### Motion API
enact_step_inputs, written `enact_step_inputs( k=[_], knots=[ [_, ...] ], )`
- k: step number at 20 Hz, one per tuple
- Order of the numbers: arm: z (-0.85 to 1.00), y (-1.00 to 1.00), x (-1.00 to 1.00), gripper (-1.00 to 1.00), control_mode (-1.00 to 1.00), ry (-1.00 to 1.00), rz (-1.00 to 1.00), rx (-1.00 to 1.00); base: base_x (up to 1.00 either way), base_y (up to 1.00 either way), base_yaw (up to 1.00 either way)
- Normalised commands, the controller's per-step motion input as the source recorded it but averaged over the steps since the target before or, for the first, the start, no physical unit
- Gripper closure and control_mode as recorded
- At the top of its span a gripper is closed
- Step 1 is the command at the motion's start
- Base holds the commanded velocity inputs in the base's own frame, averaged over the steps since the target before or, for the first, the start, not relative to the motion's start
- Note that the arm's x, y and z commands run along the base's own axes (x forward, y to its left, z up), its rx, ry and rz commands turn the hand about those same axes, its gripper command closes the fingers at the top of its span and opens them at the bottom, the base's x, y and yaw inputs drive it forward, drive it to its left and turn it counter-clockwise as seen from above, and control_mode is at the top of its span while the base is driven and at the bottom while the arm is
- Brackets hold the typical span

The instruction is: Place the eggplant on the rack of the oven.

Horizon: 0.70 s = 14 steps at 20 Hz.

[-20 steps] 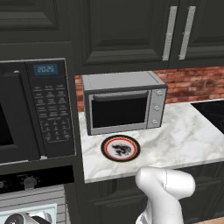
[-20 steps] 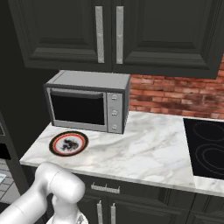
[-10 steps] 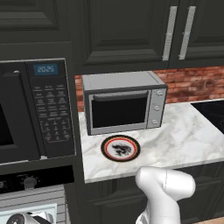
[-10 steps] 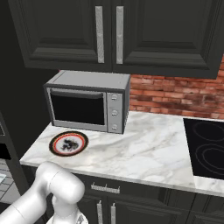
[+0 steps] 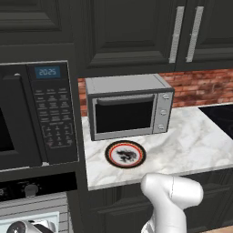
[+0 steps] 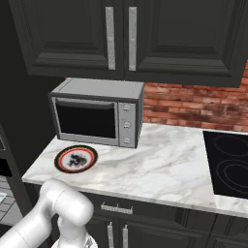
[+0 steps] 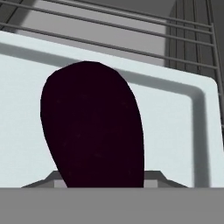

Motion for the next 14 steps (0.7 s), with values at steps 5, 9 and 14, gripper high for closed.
enact_step_inputs(
  k=[5,9,14],
  knots=[
    [0.0,0.0,0.0,-1.0,-1.0,0.0,0.0,0.0,0.0,0.0,0.0],
    [0.0,0.0,0.0,-1.0,-1.0,0.0,0.0,0.0,0.0,0.0,0.0],
    [0.09,0.0,-0.17,-1.0,-1.0,0.0,-0.04,0.0,0.0,0.0,0.0]
  ],
)
